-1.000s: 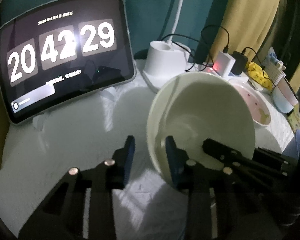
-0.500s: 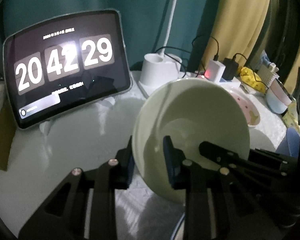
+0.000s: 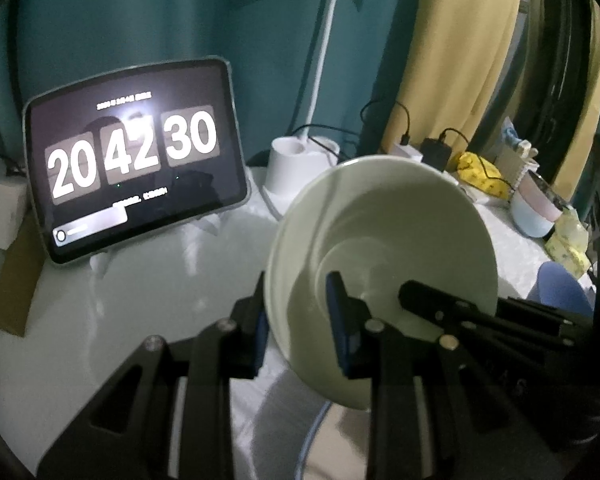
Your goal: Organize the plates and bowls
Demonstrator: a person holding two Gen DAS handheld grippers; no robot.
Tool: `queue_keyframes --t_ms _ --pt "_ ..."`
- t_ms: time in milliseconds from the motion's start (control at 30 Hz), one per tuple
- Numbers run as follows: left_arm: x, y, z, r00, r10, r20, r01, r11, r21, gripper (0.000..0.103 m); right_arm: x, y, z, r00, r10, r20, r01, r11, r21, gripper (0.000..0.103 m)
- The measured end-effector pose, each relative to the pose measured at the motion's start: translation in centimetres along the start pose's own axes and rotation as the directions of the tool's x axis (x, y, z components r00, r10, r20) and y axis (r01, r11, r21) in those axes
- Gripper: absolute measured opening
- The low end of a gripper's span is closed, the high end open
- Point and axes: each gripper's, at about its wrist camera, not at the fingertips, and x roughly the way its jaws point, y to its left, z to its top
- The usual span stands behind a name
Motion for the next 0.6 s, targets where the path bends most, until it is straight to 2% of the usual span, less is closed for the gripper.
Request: queue_keyframes --t_ms 600 --pt "-4.1 -3.7 0.1 0.999 -0.01 0.047 0.009 1.0 0.019 0.027 -5.3 -1.6 -0.2 0.997 0.022 0.071 -0.023 1.0 0.002 0.019"
